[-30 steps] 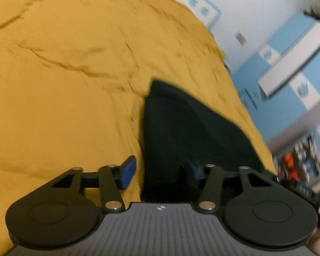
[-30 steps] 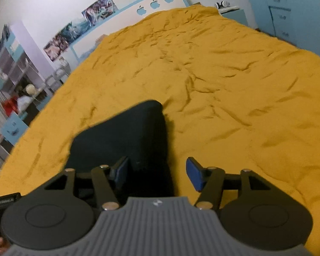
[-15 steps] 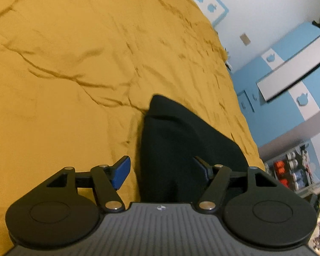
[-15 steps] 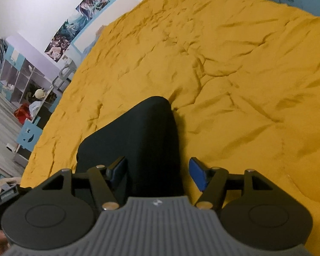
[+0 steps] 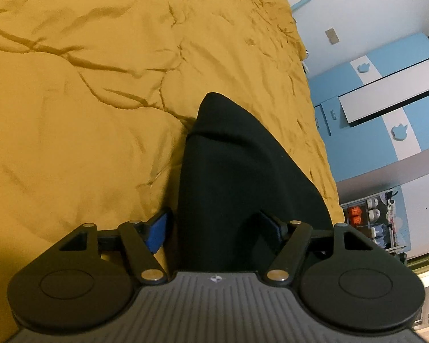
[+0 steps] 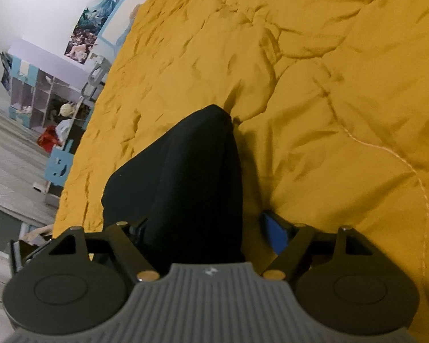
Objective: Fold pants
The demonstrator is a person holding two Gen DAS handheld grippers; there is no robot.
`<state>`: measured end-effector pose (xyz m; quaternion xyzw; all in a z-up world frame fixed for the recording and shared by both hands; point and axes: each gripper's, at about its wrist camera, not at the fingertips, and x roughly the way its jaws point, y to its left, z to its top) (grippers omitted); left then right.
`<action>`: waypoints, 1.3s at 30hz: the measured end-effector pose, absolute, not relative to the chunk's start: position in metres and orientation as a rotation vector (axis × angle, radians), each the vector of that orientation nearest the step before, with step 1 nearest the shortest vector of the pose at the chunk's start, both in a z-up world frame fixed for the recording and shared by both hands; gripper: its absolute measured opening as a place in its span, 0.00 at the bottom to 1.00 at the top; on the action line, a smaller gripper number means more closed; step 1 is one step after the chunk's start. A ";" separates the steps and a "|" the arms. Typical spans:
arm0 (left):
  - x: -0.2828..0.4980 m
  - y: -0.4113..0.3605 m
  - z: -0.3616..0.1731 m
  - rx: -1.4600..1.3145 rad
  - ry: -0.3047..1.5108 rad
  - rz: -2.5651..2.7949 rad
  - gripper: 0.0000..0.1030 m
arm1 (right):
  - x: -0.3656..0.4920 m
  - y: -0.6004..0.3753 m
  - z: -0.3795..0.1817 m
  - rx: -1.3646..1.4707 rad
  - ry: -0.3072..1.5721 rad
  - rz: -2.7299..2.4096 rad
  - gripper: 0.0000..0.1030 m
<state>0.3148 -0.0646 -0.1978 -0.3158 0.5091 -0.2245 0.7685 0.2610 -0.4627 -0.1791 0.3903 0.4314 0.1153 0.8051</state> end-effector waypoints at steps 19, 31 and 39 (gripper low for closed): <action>0.294 -0.044 -0.146 -0.751 1.001 -0.543 0.18 | 0.251 -0.431 -0.129 0.866 0.834 0.376 0.25; 0.261 0.019 -0.130 -0.811 0.946 -0.514 0.18 | 0.234 -0.373 -0.098 0.860 0.829 0.491 0.25; 0.249 0.050 -0.126 -0.813 0.929 -0.485 0.18 | 0.236 -0.335 -0.093 0.840 0.849 0.512 0.24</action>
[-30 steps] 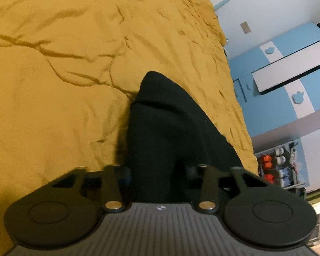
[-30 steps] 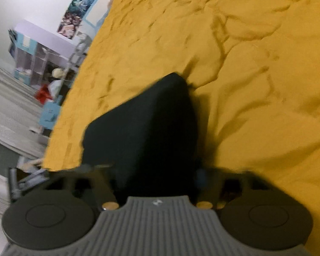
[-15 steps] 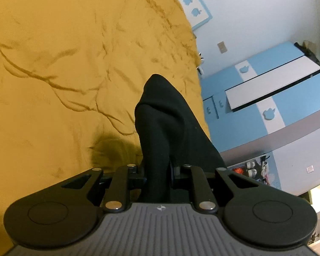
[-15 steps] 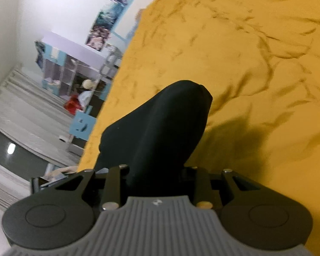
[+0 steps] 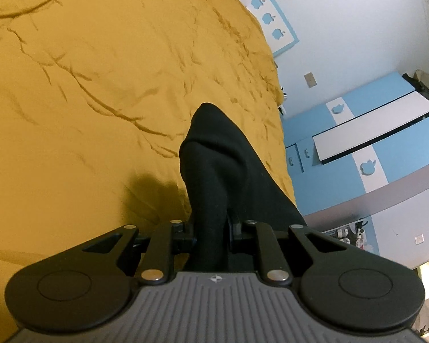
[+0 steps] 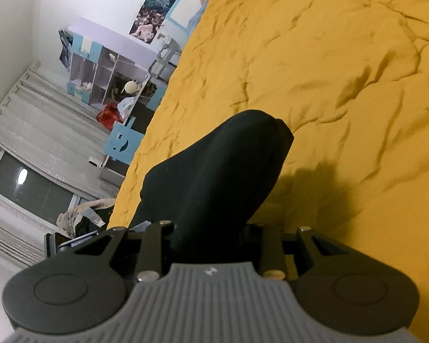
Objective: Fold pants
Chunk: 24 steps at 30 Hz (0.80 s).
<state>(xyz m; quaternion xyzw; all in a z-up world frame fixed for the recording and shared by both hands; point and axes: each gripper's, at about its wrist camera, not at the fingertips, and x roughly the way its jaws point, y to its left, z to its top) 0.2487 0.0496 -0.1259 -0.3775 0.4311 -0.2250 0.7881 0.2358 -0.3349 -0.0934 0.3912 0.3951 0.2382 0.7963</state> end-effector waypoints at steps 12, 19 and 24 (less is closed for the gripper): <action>0.239 0.094 -0.098 -0.803 0.847 -0.505 0.18 | 0.241 -0.292 -0.050 0.769 0.837 0.528 0.24; 0.243 0.132 -0.085 -0.840 0.803 -0.508 0.18 | 0.254 -0.251 -0.012 0.694 0.831 0.543 0.24; 0.248 0.162 -0.077 -0.867 0.769 -0.496 0.18 | 0.271 -0.217 0.005 0.649 0.826 0.564 0.24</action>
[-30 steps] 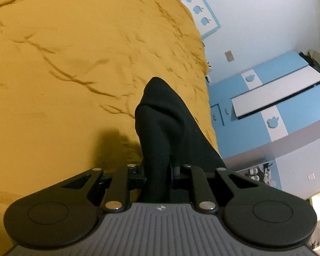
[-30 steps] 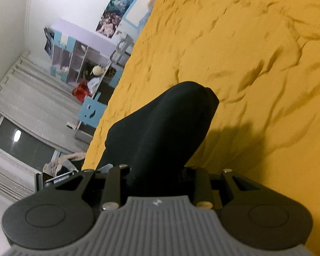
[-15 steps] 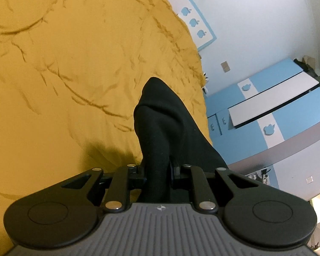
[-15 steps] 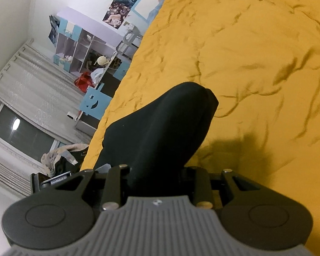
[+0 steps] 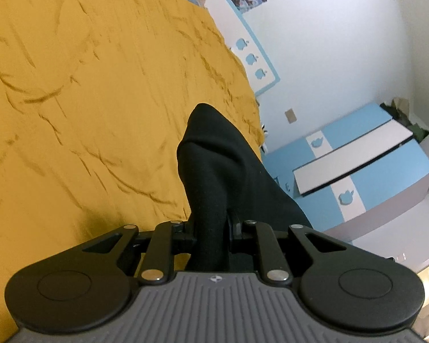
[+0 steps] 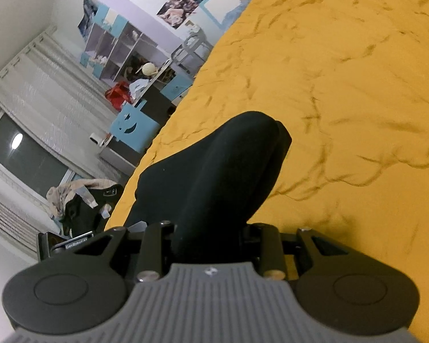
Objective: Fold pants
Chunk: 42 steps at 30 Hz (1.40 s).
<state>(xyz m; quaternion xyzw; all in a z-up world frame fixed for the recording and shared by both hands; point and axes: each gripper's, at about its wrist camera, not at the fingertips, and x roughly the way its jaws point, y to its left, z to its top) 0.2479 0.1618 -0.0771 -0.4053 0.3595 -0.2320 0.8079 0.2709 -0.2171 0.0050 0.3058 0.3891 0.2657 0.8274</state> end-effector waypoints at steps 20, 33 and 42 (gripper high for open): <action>0.319 0.267 -0.082 -0.920 0.760 -0.375 0.18 | 0.387 -0.085 0.003 0.615 0.887 0.590 0.24; 0.355 0.318 -0.052 -0.900 0.717 -0.321 0.18 | 0.453 -0.022 0.014 0.682 0.830 0.653 0.24; 0.375 0.336 -0.065 -0.858 0.687 -0.316 0.18 | 0.496 0.010 -0.012 0.720 0.819 0.701 0.24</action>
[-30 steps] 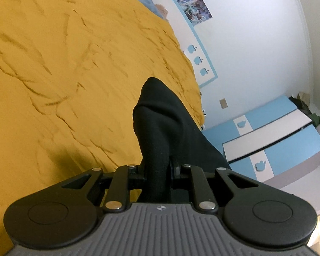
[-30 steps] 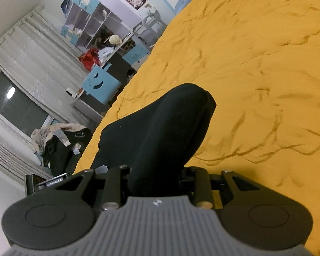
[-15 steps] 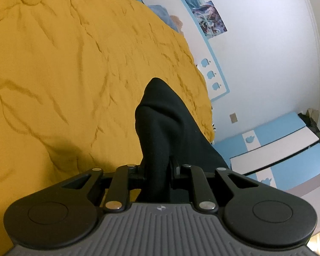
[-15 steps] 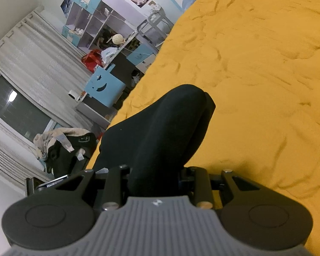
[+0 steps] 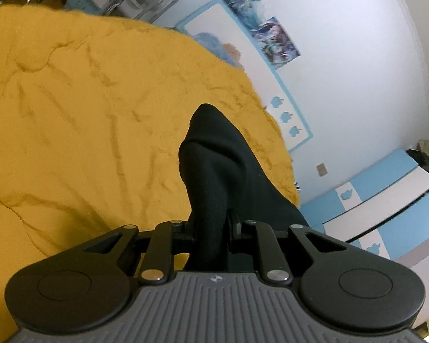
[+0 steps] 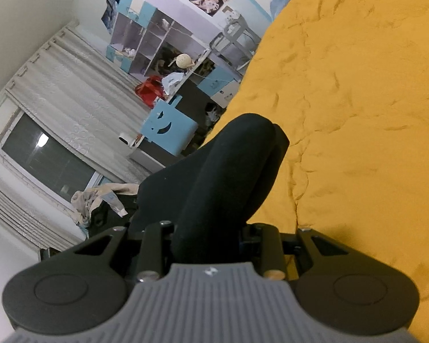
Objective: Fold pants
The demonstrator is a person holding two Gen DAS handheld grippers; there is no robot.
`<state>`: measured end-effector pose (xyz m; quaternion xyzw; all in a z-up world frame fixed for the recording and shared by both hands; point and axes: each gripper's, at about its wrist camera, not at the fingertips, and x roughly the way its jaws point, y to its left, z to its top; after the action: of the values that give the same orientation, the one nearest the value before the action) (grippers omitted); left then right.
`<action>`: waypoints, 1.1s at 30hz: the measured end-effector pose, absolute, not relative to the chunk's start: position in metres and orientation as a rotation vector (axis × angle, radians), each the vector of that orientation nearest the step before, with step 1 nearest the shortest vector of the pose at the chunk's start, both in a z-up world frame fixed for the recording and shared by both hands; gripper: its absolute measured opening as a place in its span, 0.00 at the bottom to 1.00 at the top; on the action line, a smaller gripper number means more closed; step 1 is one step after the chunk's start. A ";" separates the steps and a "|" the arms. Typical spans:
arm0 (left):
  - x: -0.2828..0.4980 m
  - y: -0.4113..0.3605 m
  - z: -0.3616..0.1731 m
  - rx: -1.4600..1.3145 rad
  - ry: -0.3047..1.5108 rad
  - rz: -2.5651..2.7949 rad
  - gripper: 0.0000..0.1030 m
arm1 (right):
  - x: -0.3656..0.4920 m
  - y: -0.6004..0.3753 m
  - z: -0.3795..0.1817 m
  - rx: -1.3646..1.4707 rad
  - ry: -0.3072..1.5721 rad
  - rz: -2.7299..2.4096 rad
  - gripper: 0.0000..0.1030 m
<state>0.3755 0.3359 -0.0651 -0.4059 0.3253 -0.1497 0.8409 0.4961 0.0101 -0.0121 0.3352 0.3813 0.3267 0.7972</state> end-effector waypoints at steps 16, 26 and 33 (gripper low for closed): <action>0.416 0.367 -0.170 -0.888 0.875 -0.198 0.18 | 0.549 0.058 -0.163 0.799 0.969 0.675 0.24; 0.414 0.376 -0.190 -0.901 0.924 -0.142 0.35 | 0.540 0.056 -0.195 0.830 1.002 0.656 0.37; 0.385 0.372 -0.173 -0.813 0.974 -0.154 0.65 | 0.511 0.037 -0.176 0.730 1.001 0.631 0.40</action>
<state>0.3845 0.3715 -0.1727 -0.3792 0.4546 -0.0717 0.8027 0.5110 0.0366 -0.1761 0.3364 0.4612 0.2909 0.7678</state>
